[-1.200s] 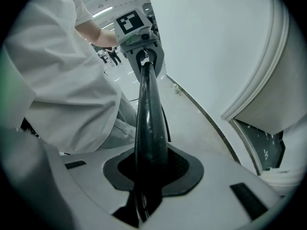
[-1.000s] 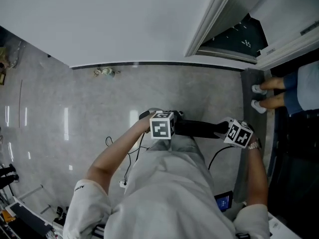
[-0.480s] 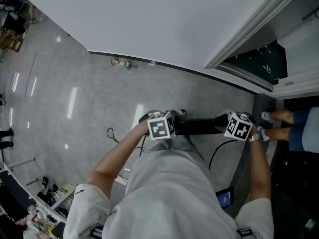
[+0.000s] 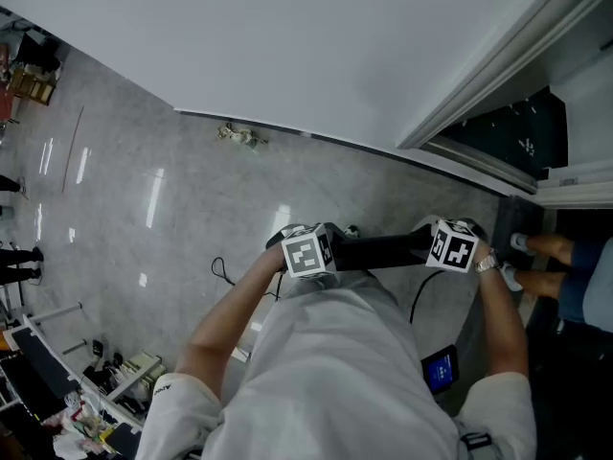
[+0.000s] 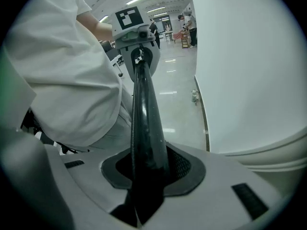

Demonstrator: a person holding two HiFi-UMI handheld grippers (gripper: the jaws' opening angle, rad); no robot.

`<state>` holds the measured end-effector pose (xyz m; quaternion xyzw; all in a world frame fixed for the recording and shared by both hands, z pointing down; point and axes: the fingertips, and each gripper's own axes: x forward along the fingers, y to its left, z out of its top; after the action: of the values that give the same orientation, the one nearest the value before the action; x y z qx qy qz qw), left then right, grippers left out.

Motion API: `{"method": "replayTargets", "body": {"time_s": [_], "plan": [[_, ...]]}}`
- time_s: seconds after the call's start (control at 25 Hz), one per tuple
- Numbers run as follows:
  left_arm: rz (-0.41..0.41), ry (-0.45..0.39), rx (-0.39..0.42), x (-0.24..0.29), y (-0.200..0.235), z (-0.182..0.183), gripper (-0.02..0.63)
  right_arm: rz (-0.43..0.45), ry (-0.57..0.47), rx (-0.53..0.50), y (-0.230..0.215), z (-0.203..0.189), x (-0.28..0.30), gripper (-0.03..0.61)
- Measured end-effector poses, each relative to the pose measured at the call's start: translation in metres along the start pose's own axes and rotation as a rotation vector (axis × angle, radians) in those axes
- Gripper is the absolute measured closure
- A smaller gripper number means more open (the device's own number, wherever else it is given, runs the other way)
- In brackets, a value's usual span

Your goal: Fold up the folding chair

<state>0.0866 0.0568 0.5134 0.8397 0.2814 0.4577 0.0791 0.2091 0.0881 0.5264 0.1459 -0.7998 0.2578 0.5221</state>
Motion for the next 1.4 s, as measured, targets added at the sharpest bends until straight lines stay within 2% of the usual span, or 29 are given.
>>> {"method": "replayTargets", "body": {"time_s": [0.12, 0.24, 0.56, 0.68, 0.88, 1.2, 1.4], "plan": [[0.028, -0.022, 0.003, -0.003, 0.025, 0.005, 0.526, 0.006, -0.006, -0.016, -0.020, 0.003, 0.001, 0.463], [0.043, -0.002, -0.005, -0.003, 0.046, 0.001, 0.526, 0.002, -0.015, -0.031, -0.038, 0.007, 0.002, 0.466], [0.006, 0.019, -0.018, -0.013, 0.062, -0.007, 0.526, 0.019, -0.001, -0.018, -0.056, 0.019, 0.006, 0.468], [-0.015, -0.002, -0.042, -0.021, 0.061, -0.011, 0.526, 0.034, 0.017, -0.020, -0.057, 0.029, 0.007, 0.468], [-0.030, -0.026, -0.061, -0.041, 0.065, -0.038, 0.526, 0.033, 0.052, -0.044, -0.066, 0.063, 0.014, 0.466], [-0.048, -0.036, -0.021, -0.083, 0.079, -0.082, 0.523, 0.002, 0.097, -0.079, -0.077, 0.127, 0.025, 0.463], [-0.016, -0.088, -0.031, -0.105, 0.082, -0.107, 0.523, -0.015, 0.122, -0.104, -0.075, 0.164, 0.030, 0.463]]}}
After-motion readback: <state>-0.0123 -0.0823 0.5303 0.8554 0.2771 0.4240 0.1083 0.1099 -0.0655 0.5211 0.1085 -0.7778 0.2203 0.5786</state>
